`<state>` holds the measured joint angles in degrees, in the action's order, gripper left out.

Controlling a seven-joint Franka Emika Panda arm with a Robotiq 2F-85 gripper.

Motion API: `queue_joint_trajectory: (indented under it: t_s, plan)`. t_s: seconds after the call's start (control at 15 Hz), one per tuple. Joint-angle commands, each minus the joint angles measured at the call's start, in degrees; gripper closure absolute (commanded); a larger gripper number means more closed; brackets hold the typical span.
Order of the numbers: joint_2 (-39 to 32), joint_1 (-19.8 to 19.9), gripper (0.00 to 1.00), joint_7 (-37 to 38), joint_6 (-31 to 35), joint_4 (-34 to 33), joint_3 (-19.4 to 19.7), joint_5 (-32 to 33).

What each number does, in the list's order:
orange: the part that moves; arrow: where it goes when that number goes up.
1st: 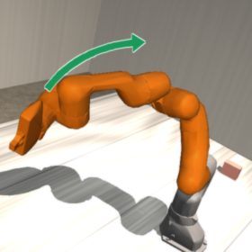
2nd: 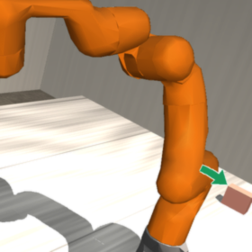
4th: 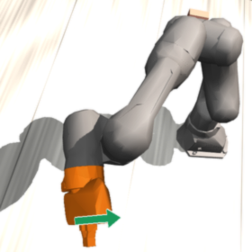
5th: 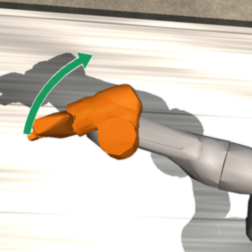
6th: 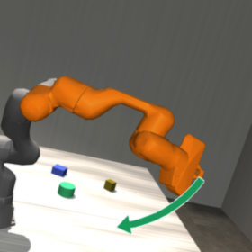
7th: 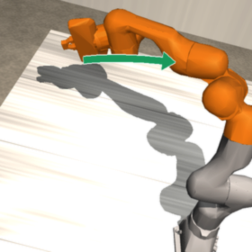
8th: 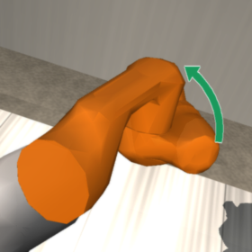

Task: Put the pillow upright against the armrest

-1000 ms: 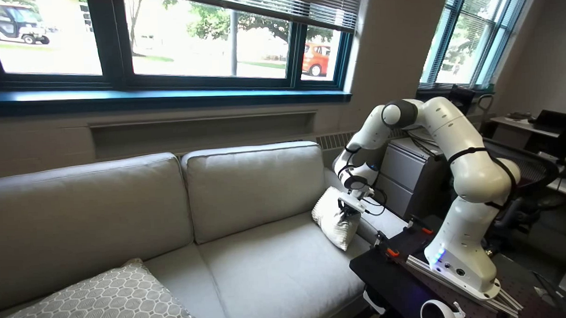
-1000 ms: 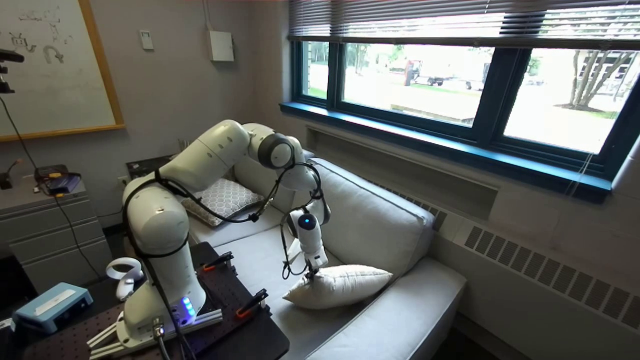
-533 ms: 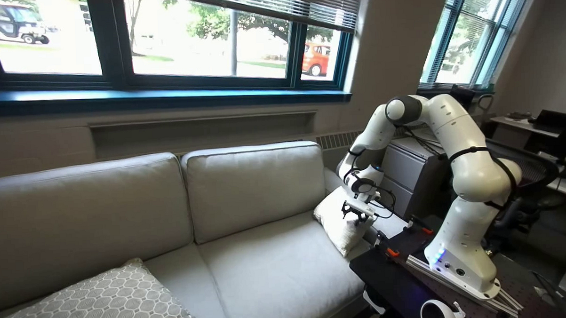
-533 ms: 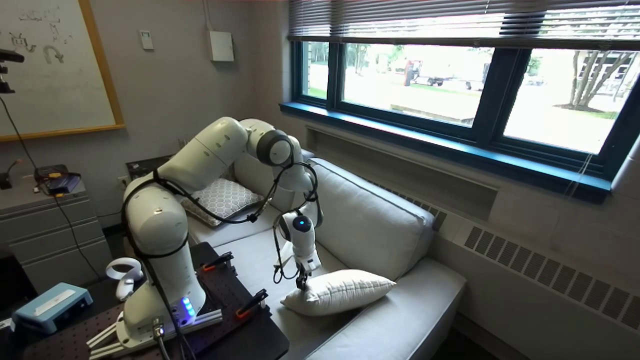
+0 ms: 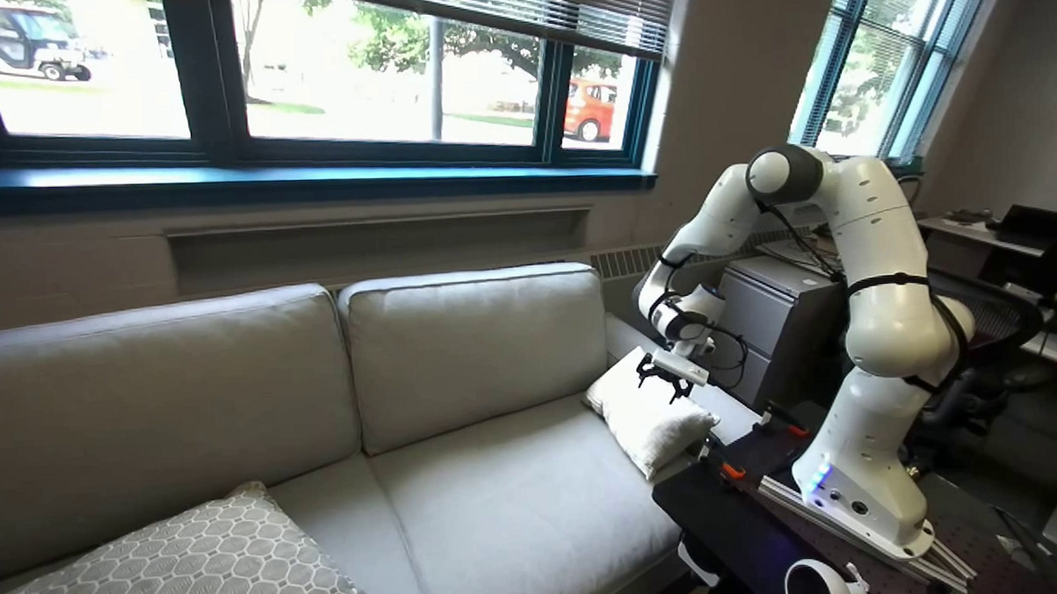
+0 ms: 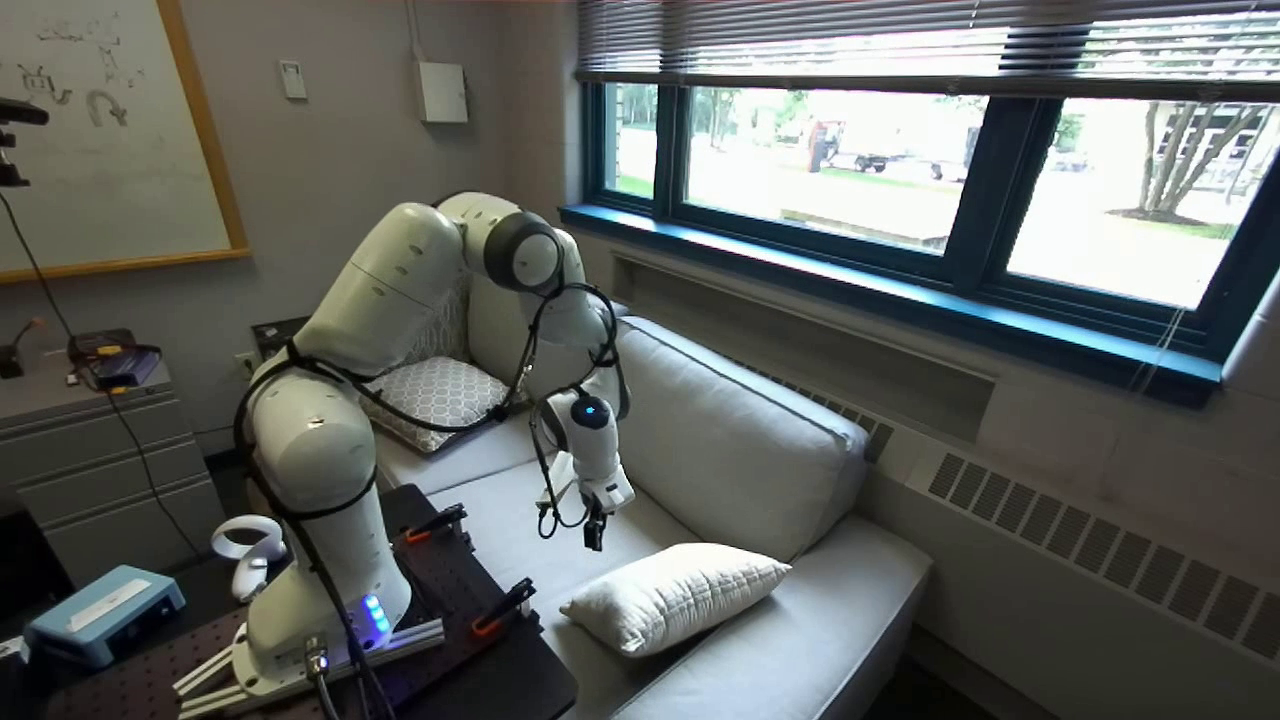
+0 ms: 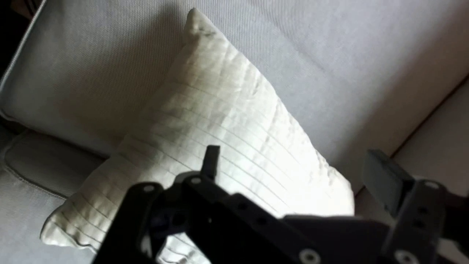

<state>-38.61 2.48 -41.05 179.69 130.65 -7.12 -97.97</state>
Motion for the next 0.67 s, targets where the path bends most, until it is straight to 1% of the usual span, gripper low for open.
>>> queue_joint_trajectory:
  t_s: [0.0, 0.2, 0.27, 0.33, 0.4, 0.6]
  plan:
    - [7.49, 0.25, 0.0, 2.58, -3.12, 9.03, -3.11, 10.43]
    - [10.21, -1.73, 0.0, 6.02, -8.88, 12.65, -2.13, 21.98]
    - [6.24, -0.81, 0.0, 3.32, -5.42, 8.86, -2.6, 16.5]
    - [7.0, -1.08, 0.0, 4.28, -6.78, 9.85, -2.59, 18.99]
    - [7.56, -1.3, 0.0, 4.58, -7.34, 10.49, -2.59, 20.09]
    - [8.24, -1.39, 0.0, 4.58, -7.75, 11.16, -2.53, 20.66]
